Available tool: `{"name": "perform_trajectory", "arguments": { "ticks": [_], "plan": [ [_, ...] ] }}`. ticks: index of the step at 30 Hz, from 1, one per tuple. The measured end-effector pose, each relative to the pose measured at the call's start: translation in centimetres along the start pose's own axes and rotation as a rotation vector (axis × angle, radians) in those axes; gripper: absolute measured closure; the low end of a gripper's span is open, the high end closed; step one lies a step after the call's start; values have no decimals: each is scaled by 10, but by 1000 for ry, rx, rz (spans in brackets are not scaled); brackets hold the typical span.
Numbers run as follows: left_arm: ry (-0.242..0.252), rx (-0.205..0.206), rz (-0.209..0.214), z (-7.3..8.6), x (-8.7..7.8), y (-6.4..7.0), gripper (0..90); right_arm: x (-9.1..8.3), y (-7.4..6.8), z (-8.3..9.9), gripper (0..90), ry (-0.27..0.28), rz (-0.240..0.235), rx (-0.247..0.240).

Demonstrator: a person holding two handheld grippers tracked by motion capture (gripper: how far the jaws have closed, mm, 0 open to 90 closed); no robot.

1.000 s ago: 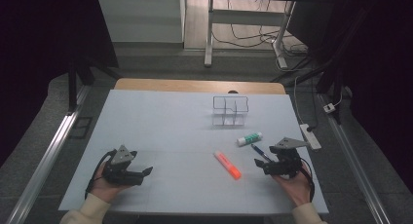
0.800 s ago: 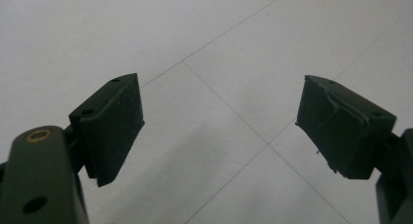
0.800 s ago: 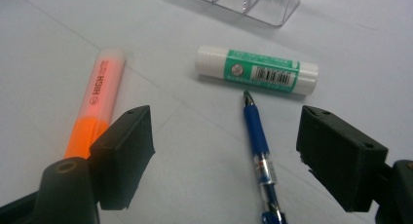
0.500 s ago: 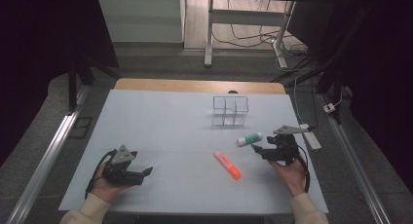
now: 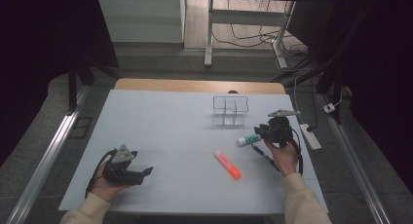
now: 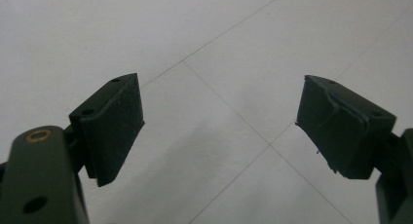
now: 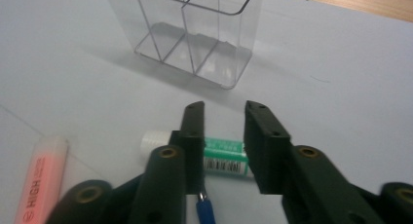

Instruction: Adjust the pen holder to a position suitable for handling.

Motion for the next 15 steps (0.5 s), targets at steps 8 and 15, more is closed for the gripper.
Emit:
{"name": "perform_trajectory", "arguments": {
  "ticks": [8, 15],
  "plan": [
    [-3, 3, 0, 0, 0, 0, 170, 19, 13, -11, 895, -5, -14, 48],
    [-6, 4, -2, 0, 1, 0, 170, 36, 19, -18, 899, -22, 1, 48]
  ]
}}
Point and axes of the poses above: each handheld gripper's, and its own axes: x roughly forward along the jaws, z roughly out of its underside, y roughly to its right, the point moved 3 cm from there along x, roughly forward along the jaws, and after that the axes turned 6 degrees about -x, right-handed, at the moved point
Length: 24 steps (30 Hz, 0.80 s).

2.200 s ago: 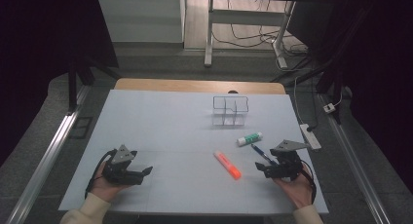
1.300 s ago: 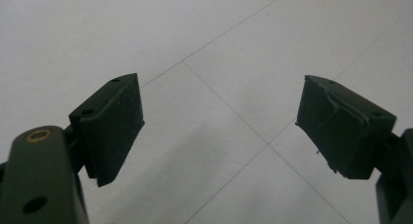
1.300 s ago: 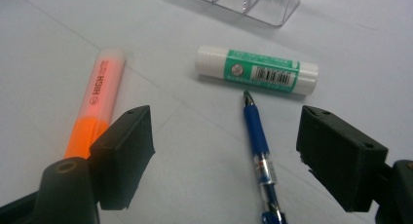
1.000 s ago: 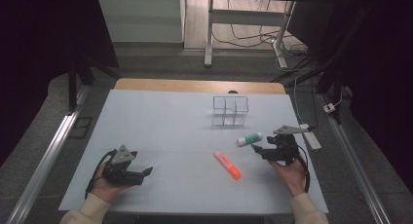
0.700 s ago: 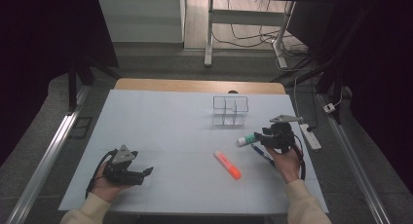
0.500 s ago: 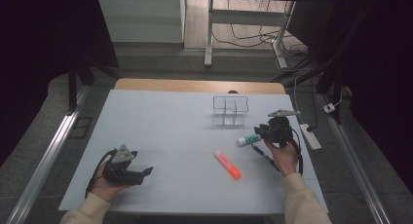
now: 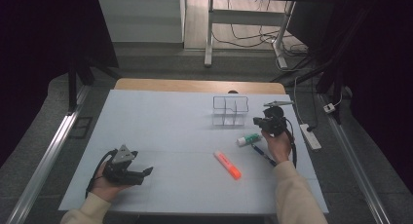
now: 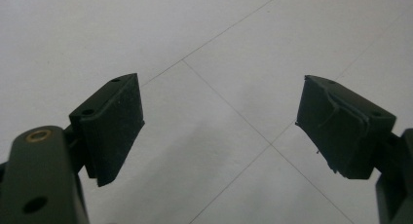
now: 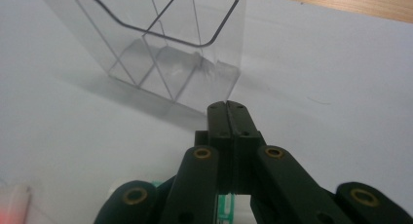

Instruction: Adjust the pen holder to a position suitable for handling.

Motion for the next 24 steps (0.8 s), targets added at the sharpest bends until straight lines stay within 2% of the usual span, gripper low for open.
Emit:
{"name": "perform_trajectory", "arguments": {
  "ticks": [7, 18, 24],
  "plan": [
    [1, 1, 0, 0, 0, 0, 170, 19, 10, -8, 899, -1, -3, 37],
    [1, 1, 1, 0, 0, 0, 170, 37, 26, -17, 899, 19, -17, 100],
    [-1, 2, -2, 0, 0, 0, 170, 43, 26, -21, 899, 16, -19, 85]
  ]
}}
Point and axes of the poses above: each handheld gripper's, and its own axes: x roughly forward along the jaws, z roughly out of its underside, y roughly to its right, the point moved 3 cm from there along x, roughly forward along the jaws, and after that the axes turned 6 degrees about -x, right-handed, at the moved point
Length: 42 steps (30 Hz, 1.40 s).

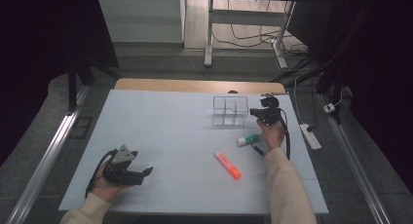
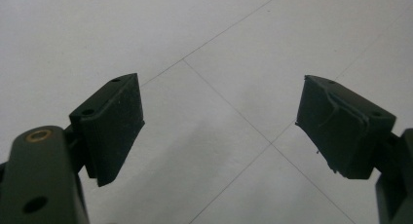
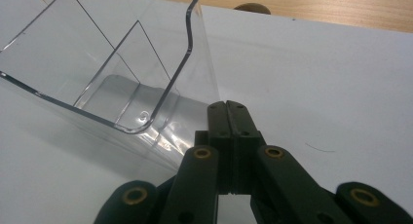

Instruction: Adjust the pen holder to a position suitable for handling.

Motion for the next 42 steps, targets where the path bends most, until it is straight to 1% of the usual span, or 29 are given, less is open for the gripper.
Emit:
{"name": "perform_trajectory", "arguments": {
  "ticks": [2, 3, 7, 10, 12, 13, 15, 16, 17, 19, 20, 21, 22, 23, 24, 25, 26, 28, 29, 30, 31, 32, 33, 35, 38, 40, 42],
  "plan": [
    [0, 0, 2, 0, 0, 0, 171, 1, -1, -1, 899, -3, 4, -4],
    [5, -2, 7, 0, 0, 0, 171, 2, -2, -3, 899, -3, 14, -19],
    [13, -8, 9, -1, -2, -2, 172, 6, -3, -5, 899, 14, 8, -18],
    [17, -26, 7, -1, -3, -2, 172, 10, -3, -7, 899, 14, 3, -15],
    [19, -32, 2, -1, -4, -2, 171, 12, -4, -8, 899, 8, 6, -19],
    [19, -32, 2, -1, -4, -2, 171, 13, -5, -8, 899, 1, 16, -26],
    [23, -50, -16, -1, -4, -3, 172, 14, -5, -9, 899, -3, 16, -26],
    [23, -50, -16, -1, -4, -3, 173, 14, -4, -8, 899, -10, 17, -19],
    [19, -59, -20, -1, -4, -4, 172, 14, -4, -8, 899, -16, 19, -22],
    [13, -75, -40, 0, -2, -7, 172, 13, -2, -9, 899, -6, 12, -13],
    [13, -75, -40, 0, -2, -7, 173, 13, -1, -9, 899, -10, 13, -12],
    [16, -94, -59, -2, -2, -11, 173, 12, -1, -9, 899, -18, 15, -12],
    [22, -103, -66, -2, -2, -12, 173, 12, 0, -8, 899, -27, 12, -15],
    [22, -103, -66, -2, -2, -12, 174, 11, 0, -8, 899, -32, 14, -15],
    [31, -114, -75, -2, -5, -14, 176, 11, 1, -8, 899, -30, 8, -10],
    [31, -114, -75, -2, -5, -14, 179, 11, 0, -9, 899, -30, -4, -3],
    [31, -124, -90, -1, -5, -16, 181, 12, -1, -9, 899, -34, -6, -7],
    [32, -128, -114, 0, -6, -17, 180, 14, -4, -11, 899, -51, 2, -29],
    [32, -128, -114, 0, -6, -17, 180, 14, -4, -11, 899, -51, 2, -29],
    [32, -132, -129, 1, -8, -17, 179, 16, -7, -12, 899, -67, 6, -38],
    [40, -127, -130, 5, -13, -16, 182, 17, -7, -13, 899, -68, 3, -39],
    [37, -134, -133, 8, -15, -17, 182, 18, -7, -14, 899, -67, 7, -28],
    [38, -150, -131, 11, -17, -18, 183, 18, -7, -14, 899, -63, 11, -22],
    [43, -175, -122, 15, -20, -19, 182, 19, -7, -14, 899, -58, 13, -26],
    [53, -181, -122, 17, -24, -19, 183, 20, -6, -14, 899, -51, 0, -17],
    [56, -182, -118, 17, -25, -19, 183, 21, -7, -13, 899, -53, 0, -9],
    [56, -168, -104, 16, -24, -17, 184, 19, -8, -15, 899, -52, 12, -26]
  ]
}}
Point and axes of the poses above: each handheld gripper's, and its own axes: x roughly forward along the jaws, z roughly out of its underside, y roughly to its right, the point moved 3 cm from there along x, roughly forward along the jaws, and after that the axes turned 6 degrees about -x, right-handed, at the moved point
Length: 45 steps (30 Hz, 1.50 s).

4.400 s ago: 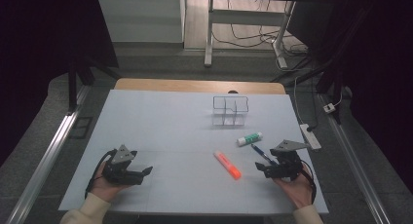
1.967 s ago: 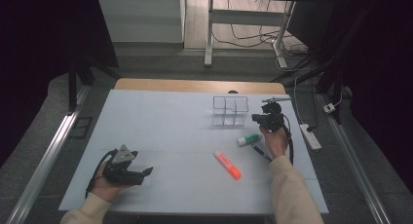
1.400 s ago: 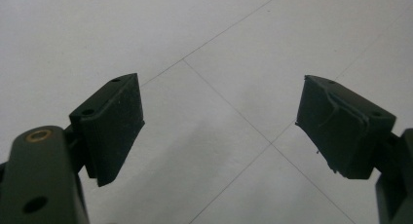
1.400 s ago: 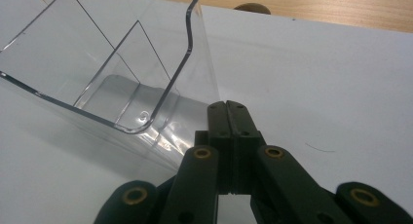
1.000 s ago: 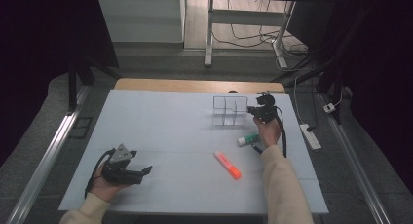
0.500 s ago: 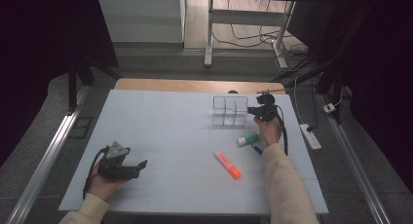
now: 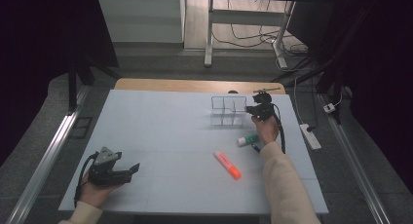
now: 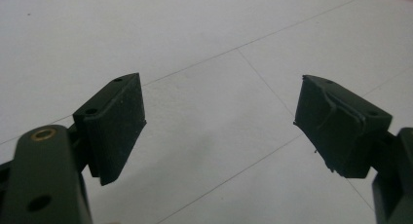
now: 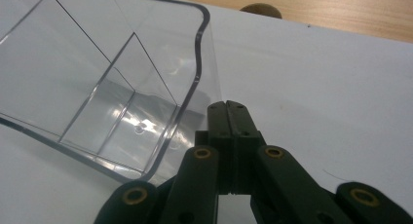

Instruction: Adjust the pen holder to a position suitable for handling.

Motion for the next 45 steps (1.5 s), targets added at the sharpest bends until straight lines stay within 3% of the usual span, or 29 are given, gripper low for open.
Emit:
{"name": "perform_trajectory", "arguments": {
  "ticks": [10, 15, 25, 45],
  "plan": [
    [-11, 38, 41, -1, 4, 3, 184, 5, -5, 0, 899, -16, 6, 9],
    [-13, 58, 52, 0, 5, 4, 185, 7, -11, -2, 899, -27, 15, -14],
    [-23, 57, 58, 2, 5, 4, 186, 11, -18, -5, 899, -18, 4, -12],
    [-29, 62, 77, 3, 7, 3, 186, 17, -46, -12, 899, -26, -14, -41]
  ]
}}
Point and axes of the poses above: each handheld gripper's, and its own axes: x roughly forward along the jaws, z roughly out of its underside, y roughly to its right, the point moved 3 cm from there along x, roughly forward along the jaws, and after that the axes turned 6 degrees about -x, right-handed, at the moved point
